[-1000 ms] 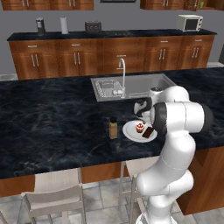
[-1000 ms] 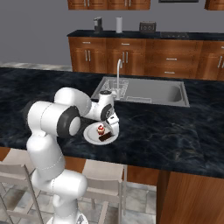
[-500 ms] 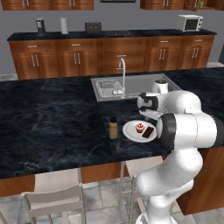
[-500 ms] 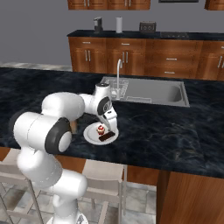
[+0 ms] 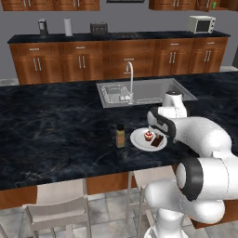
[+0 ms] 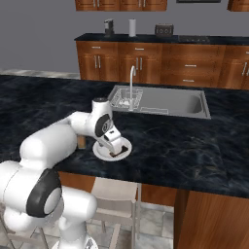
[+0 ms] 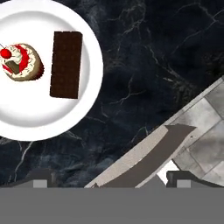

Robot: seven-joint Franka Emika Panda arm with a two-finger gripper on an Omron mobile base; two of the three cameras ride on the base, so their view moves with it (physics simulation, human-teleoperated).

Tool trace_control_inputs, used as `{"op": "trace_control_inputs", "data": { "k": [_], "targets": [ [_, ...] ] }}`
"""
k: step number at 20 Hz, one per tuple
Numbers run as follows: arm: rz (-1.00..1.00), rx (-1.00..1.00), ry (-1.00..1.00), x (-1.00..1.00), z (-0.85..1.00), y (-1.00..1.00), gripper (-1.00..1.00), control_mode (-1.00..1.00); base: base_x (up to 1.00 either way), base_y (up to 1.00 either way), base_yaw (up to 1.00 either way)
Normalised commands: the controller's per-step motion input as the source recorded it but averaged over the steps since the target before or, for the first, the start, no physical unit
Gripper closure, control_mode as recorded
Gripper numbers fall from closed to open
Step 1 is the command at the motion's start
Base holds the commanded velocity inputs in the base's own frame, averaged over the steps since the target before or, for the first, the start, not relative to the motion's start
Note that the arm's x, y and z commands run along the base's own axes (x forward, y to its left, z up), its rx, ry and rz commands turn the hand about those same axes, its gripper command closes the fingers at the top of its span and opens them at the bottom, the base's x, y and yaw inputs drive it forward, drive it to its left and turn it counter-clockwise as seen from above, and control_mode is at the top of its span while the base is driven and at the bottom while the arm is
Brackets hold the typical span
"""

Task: Take the cinnamon bottle from the cabinet and place it on the dining table, next to the plate with the cupcake. Then take the chocolate from the dining counter and place it on the cupcake plate.

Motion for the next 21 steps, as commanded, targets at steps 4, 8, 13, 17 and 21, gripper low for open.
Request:
{"op": "trace_control_inputs", "data": {
  "k": [4, 8, 13, 17, 21],
  "targets": [
    [0.19, 0.0, 0.01, -0.79, 0.24, 0.17, -1.0, -1.0, 0.0, 0.0, 0.0],
    [0.23, -0.01, 0.0, -0.88, 0.25, 0.15, -1.0, -1.0, 0.0, 0.0, 0.0],
    [0.23, -0.02, 0.0, -0.86, 0.22, 0.22, -1.0, -1.0, 0.0, 0.0, 0.0],
    [0.23, -0.08, 0.0, -0.85, 0.17, 0.27, -1.0, -1.0, 0.0, 0.0, 0.0],
    [0.2, -0.12, 0.0, -0.82, 0.06, 0.32, -1.0, -1.0, 0.0, 0.0, 0.0]
  ]
}}
